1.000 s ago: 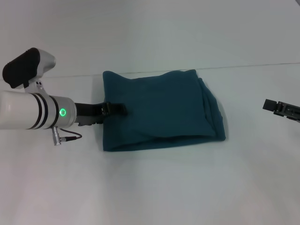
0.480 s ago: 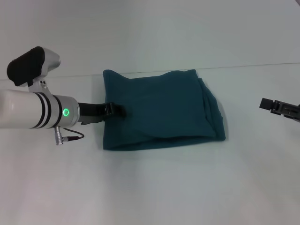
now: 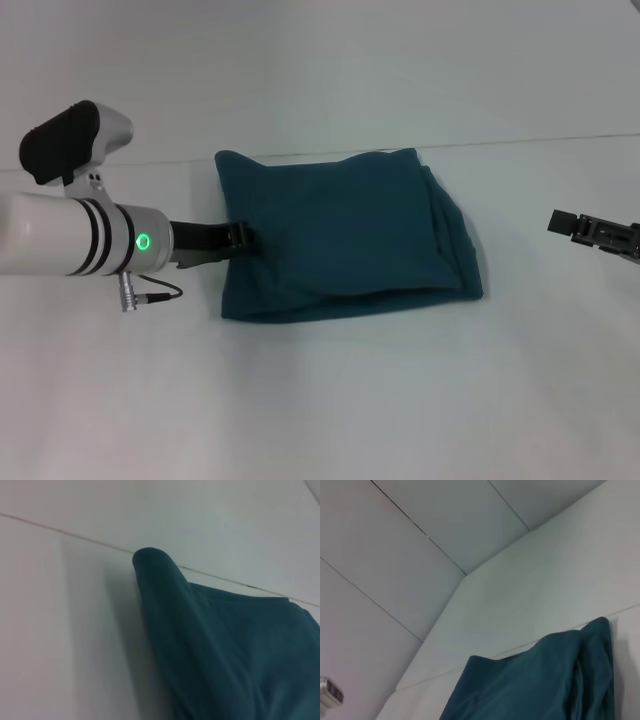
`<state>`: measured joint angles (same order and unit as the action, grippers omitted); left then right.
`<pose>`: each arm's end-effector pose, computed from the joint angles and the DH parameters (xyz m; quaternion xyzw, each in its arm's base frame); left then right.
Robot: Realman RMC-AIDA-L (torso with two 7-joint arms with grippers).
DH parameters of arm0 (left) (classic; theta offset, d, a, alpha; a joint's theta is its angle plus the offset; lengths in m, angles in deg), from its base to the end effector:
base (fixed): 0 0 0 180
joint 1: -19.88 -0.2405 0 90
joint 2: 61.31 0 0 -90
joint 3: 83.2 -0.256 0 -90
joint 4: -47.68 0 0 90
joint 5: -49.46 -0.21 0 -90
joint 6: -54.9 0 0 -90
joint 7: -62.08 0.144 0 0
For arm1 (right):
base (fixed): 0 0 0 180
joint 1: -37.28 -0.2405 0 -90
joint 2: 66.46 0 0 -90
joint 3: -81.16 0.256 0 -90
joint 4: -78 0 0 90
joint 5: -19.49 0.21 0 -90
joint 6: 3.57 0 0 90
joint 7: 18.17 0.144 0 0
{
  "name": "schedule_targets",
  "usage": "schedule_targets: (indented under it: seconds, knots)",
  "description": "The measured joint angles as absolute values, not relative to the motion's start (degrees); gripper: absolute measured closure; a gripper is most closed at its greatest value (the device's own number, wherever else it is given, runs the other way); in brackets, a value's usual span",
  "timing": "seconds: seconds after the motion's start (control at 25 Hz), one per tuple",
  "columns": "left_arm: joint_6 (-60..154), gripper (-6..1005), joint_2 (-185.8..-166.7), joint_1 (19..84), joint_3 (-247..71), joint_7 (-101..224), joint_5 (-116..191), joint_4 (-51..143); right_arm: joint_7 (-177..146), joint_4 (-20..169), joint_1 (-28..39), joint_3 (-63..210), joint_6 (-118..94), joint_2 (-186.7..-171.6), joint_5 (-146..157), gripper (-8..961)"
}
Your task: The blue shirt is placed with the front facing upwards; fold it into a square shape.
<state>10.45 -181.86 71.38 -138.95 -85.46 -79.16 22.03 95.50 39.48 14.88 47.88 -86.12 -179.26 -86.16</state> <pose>-0.2108 0.4407 -0.0648 -0.7562 -0.5959 -0.1223 0.2410 0.3304 0.3272 0.0796 -0.7528 0.5256 0.3329 0.2150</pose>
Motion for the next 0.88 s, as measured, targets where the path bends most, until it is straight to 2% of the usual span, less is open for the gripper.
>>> schedule_targets:
  seconds: [0.16,0.36,0.68,0.88]
  knots:
    - [8.1,783,-182.52,70.6,-138.8,-85.2,-78.6,19.8,95.5,40.2,14.7,47.9,-86.0,-179.0,-86.2,55]
    - [0.9,825,-182.91,67.7,-138.8,-82.3,-72.6,14.6,95.8,40.2,14.7,47.9,-85.9,-178.97,-86.2,55]
    - [-9.0,837,-180.59,64.2,-136.5,-82.1,-71.6,13.3,95.9,40.2,14.7,47.9,-85.9,-179.0,-86.2,55]
    - [-14.7,838,-178.33,59.6,-133.7,-82.0,-71.6,12.5,95.9,40.2,14.6,47.9,-85.2,-179.14,-86.2,55]
